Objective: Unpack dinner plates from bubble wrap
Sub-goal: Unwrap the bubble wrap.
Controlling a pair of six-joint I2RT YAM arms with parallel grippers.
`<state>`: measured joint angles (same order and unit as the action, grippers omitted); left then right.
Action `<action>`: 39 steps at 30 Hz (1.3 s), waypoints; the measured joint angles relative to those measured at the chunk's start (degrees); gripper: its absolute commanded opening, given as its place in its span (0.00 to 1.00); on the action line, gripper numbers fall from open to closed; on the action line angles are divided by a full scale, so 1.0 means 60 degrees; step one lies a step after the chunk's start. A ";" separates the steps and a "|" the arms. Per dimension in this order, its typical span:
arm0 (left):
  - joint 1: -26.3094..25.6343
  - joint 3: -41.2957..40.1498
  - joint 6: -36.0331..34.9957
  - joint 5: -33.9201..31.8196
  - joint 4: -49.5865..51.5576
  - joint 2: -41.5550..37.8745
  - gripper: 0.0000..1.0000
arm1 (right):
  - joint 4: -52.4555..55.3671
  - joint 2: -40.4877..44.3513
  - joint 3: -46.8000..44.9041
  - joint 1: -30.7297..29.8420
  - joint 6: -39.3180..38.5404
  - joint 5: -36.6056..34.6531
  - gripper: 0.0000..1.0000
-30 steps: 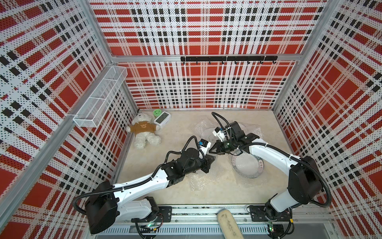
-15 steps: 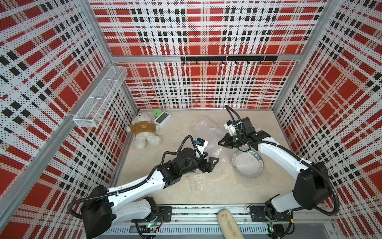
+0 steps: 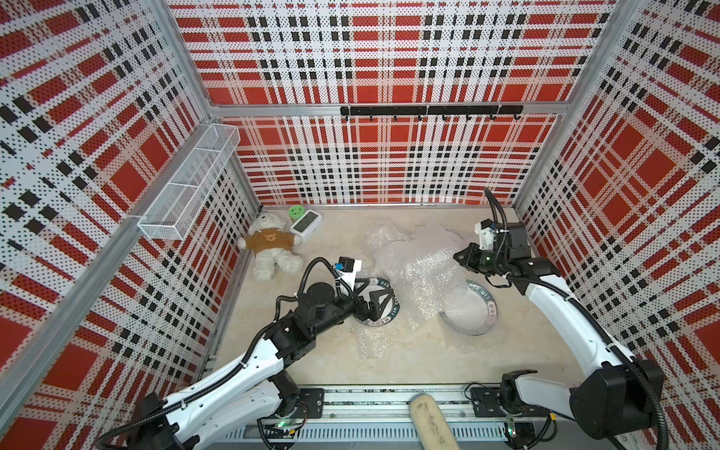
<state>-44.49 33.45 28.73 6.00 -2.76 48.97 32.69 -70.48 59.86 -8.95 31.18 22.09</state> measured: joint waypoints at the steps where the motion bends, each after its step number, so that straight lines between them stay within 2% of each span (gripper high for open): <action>1: 0.0062 0.0000 0.0029 0.0004 0.0051 0.0040 0.99 | 0.0029 0.0029 -0.0117 0.0131 0.0007 -0.0040 0.00; 12: 0.0135 0.0353 -0.0080 -0.0025 0.1304 0.1311 0.97 | 0.0277 0.0299 -0.0772 0.1923 0.0018 -0.0200 0.00; 25: -0.0426 0.0849 -0.0401 -0.0528 0.2248 0.2310 1.00 | 0.0219 0.0313 -0.1228 0.3395 0.0091 -0.0149 0.00; 32: -0.0452 0.1322 -0.0568 -0.0736 0.2750 0.3235 0.98 | 0.0426 0.0448 -0.1534 0.3599 0.0248 -0.0095 0.00; 37: -0.0812 0.1825 -0.0674 -0.1220 0.3260 0.4011 0.96 | 0.0521 0.0947 -0.1534 0.3595 0.0277 -0.0193 0.00; 39: -0.1049 0.1963 -0.0718 -0.1446 0.3468 0.4237 0.95 | 0.0423 0.0922 -0.1585 0.3599 0.0306 -0.0208 0.11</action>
<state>-50.78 45.23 24.43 -2.68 18.04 74.39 35.22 -64.95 50.35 12.64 33.01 20.84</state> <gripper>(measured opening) 0.960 0.050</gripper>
